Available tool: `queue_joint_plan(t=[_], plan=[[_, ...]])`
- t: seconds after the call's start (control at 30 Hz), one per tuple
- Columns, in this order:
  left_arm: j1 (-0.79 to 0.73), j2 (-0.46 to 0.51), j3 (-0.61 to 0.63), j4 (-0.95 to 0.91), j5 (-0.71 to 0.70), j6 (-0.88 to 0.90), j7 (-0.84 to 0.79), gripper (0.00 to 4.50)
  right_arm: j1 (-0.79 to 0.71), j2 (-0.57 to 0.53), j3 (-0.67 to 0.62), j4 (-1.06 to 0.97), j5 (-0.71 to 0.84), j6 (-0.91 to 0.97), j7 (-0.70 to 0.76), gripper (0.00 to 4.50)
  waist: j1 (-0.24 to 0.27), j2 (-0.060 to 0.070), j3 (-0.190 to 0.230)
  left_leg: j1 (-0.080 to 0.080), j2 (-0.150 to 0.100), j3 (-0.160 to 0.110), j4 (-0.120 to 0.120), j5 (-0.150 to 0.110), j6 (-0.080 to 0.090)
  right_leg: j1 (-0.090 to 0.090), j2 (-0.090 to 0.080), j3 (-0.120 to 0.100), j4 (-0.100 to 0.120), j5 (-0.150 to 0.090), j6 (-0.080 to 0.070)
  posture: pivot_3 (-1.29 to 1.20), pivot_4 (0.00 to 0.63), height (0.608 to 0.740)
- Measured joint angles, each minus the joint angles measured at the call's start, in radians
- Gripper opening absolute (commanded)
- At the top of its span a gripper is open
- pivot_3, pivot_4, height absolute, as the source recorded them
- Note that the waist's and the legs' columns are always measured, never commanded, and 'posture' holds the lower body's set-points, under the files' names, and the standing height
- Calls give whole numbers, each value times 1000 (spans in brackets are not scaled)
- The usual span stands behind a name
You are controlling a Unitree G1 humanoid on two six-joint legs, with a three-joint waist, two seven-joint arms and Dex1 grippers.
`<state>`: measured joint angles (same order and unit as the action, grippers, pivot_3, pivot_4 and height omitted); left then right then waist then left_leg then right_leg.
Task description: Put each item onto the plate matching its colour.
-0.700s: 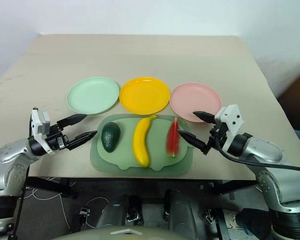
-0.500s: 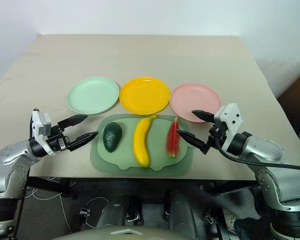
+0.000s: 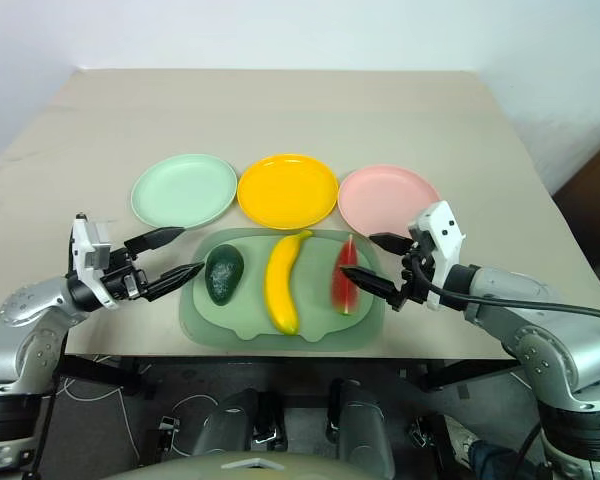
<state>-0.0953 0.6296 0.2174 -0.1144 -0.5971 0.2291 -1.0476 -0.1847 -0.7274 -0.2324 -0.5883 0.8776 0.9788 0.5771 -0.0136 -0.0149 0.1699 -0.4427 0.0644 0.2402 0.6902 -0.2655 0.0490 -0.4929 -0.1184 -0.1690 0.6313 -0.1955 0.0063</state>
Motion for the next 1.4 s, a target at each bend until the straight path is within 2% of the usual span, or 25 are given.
queue_joint_plan(t=[0.13, 0.27, 0.33, 0.6, 0.97, 1.3, 1.4], plan=[[-19, 1, -6, 15, -1, 8, -16, 4464, -67, -29, -15, 6, 110, 181, -110, 4500, 1, 0, 0, 0, 0, 0, 0, 0, 0, 0, 0, 0, 0, 0, 0, 0, 150, 696], [-44, 0, -19, 43, 2, 6, -37, 4464, -175, -12, -22, 44, 236, 354, -253, 4500, -1, 0, 0, 0, 0, 0, 0, 0, 0, 0, 0, 0, 0, 0, 0, 0, 150, 696], [-60, -4, -39, 57, 11, 0, -45, 4464, -193, 6, -20, 72, 254, 424, -328, 4500, 2, 0, 0, 0, 0, 0, 0, 0, 0, 0, 0, 0, 0, 0, 0, 0, 150, 696], [-78, -40, -68, 81, 43, -22, -52, 4464, -277, 58, -15, 154, 290, 587, -430, 4500, -3, 0, 0, 0, 0, 1, -1, 0, 0, -1, 0, 0, 0, 0, 0, 0, 150, 696], [-78, -48, -82, 97, 52, -33, -58, 4464, -340, 145, 125, 223, 255, 629, -532, 4500, -4, 0, 0, -1, 0, 2, -1, 0, 0, -1, 0, 0, 1, 1, 0, 0, 150, 696], [-68, -47, -79, 120, 64, -68, -64, 4464, -391, 133, 228, 233, 228, 629, -555, 4500, -6, 0, 0, -1, 0, 2, -1, 0, 0, -1, 0, 0, 1, 0, 0, 0, 150, 696], [-59, -46, -78, 128, 67, -86, -65, 4500, -419, 74, 319, 196, 177, 626, -530, 3910, -5, 0, 0, -1, 0, 2, -1, 0, 0, -2, 0, 0, 1, 0, 0, 0, 150, 696]])
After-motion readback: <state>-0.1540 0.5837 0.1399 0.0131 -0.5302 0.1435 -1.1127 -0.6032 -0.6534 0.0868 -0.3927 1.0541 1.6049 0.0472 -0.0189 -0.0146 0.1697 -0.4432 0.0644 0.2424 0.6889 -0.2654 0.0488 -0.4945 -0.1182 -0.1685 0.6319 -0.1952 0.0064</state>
